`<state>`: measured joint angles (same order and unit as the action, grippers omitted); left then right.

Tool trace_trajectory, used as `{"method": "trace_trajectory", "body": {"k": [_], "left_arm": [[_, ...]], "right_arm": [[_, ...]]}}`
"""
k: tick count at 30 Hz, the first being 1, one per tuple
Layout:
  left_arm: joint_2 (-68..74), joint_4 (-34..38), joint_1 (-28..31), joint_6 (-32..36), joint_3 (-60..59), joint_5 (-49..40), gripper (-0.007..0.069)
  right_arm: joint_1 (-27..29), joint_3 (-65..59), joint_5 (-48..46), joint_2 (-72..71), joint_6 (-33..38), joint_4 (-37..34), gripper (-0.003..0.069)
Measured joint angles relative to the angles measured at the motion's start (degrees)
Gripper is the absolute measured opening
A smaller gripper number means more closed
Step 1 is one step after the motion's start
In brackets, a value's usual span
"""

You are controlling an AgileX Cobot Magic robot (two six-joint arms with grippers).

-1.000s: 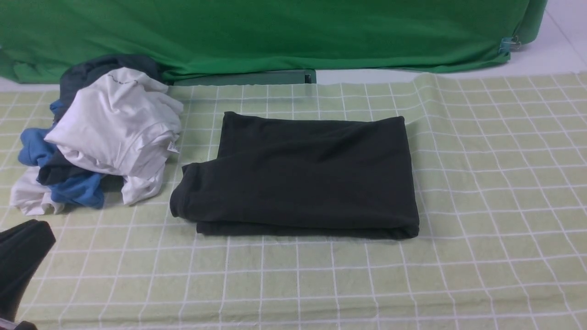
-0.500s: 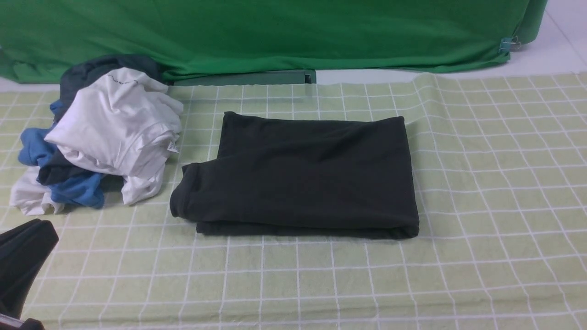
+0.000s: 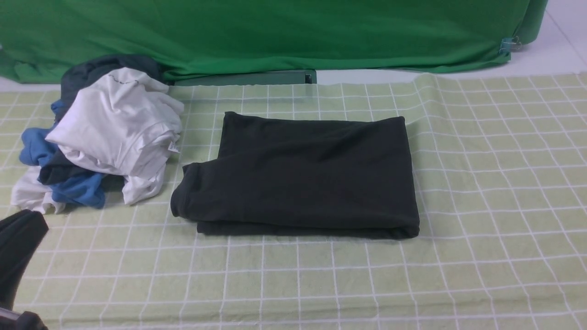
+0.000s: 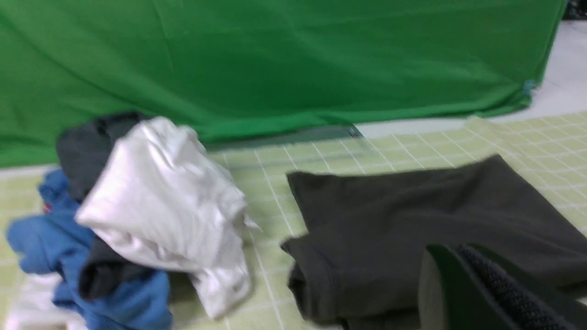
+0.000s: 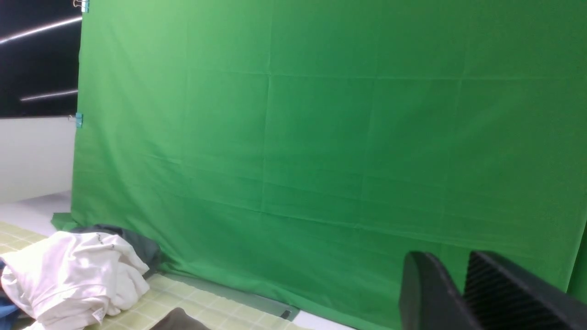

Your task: Fold a long-sleeved shirt over a green coffee tablecloth.

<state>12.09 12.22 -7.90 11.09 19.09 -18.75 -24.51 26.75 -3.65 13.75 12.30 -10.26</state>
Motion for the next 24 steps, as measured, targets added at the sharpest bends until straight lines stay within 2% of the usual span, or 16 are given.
{"method": "trace_trajectory", "body": {"k": [4, 8, 13, 19, 24], "left_arm": [[-2.06, -1.63, 3.73, -0.42, -5.37, 10.37, 0.0011], [-5.34, -1.79, 8.23, -1.08, -11.90, 14.16, 0.0011], [-10.29, -3.42, 10.30, -1.34, -18.76, 14.14, 0.0012], [-12.09, -4.03, 10.31, -1.76, -19.33, 6.21, 0.0012], [-12.09, -3.37, 10.31, -1.79, -19.33, 5.82, 0.0013]], "right_arm": [[0.00, 0.00, 0.00, 0.00, 0.04, 0.00, 0.0156], [0.00, 0.00, 0.00, 0.00, 0.04, 0.00, 0.0164], [0.00, 0.00, 0.00, 0.00, 0.04, 0.00, 0.0168], [0.00, -0.05, -0.06, 0.00, -0.02, 0.00, 0.0176], [0.00, -0.05, -0.06, 0.00, -0.02, 0.00, 0.0189]]}}
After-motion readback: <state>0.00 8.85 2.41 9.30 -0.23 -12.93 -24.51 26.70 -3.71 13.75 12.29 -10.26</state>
